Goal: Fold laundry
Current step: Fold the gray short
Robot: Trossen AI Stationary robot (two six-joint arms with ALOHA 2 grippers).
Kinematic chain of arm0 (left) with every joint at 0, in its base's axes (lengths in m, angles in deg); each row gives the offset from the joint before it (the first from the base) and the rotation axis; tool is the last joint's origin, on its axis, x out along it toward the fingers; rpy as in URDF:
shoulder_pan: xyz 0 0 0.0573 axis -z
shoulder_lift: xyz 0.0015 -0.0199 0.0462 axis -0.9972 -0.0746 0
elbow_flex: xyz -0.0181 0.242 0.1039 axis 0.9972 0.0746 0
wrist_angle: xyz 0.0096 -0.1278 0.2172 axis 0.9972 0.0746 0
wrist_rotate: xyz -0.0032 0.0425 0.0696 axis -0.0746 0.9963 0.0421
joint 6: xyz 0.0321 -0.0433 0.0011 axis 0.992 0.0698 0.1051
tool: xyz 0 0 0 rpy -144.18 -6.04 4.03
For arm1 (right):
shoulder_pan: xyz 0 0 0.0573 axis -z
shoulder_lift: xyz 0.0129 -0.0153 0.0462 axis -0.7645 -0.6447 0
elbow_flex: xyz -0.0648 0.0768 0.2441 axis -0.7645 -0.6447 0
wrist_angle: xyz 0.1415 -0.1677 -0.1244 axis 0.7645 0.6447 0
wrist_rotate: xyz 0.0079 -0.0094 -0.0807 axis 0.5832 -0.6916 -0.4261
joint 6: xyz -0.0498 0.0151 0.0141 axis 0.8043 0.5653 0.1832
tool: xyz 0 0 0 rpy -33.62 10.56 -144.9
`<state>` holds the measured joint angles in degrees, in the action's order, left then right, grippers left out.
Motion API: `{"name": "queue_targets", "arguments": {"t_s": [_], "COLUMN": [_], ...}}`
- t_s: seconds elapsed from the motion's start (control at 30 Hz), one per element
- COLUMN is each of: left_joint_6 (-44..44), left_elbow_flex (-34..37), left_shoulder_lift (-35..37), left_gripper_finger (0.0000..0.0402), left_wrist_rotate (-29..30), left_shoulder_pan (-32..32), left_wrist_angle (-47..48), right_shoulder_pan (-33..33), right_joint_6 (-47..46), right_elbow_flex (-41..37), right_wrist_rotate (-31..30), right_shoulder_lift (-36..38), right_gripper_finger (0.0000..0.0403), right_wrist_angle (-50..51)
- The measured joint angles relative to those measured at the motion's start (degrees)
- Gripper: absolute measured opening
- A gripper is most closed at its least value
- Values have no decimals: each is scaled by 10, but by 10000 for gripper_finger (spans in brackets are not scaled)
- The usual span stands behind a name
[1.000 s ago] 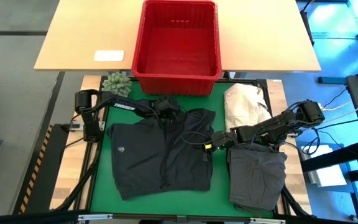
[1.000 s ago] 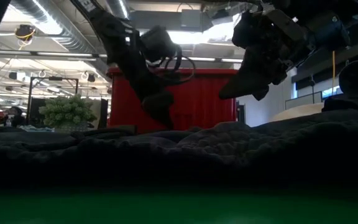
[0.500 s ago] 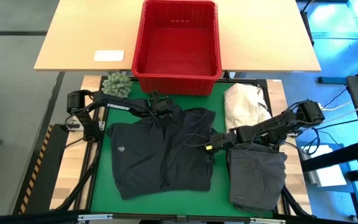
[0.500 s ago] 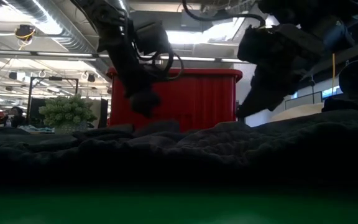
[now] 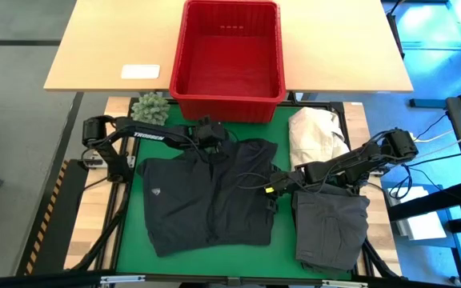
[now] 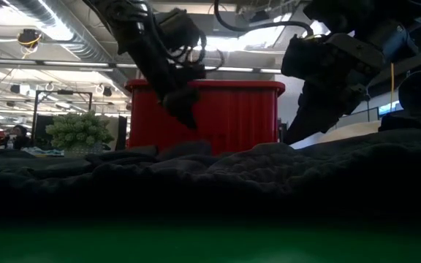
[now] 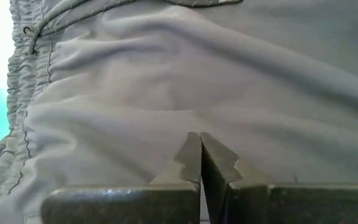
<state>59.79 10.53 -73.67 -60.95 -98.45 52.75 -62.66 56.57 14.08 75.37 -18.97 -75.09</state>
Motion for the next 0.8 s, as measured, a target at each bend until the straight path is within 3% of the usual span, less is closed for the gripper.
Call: {"name": "queue_targets", "arguments": {"t_s": [0.13, 0.3, 0.47, 0.8], "left_joint_6": [0, -12, -32, -43], "left_elbow_flex": [0, 0, 0, 0], "left_shoulder_lift": [25, 32, 13, -22], "left_gripper_finger": [60, 117, 164, 200], "left_wrist_rotate": [-13, -99, -110, -168], "left_shoulder_pan": [0, -7, -26, -53], "left_wrist_angle": [2, -4, -1, -19], "right_shoulder_pan": [0, 0, 0, 1], "right_joint_6": [0, 0, -12, -12], "right_elbow_flex": [0, 0, 0, 0], "right_wrist_rotate": [0, -5, -5, -5], "right_shoulder_lift": [0, 0, 0, 0], "right_gripper_finger": [0, 0, 0, 0], "right_wrist_angle": [-2, -2, -1, -3]}}
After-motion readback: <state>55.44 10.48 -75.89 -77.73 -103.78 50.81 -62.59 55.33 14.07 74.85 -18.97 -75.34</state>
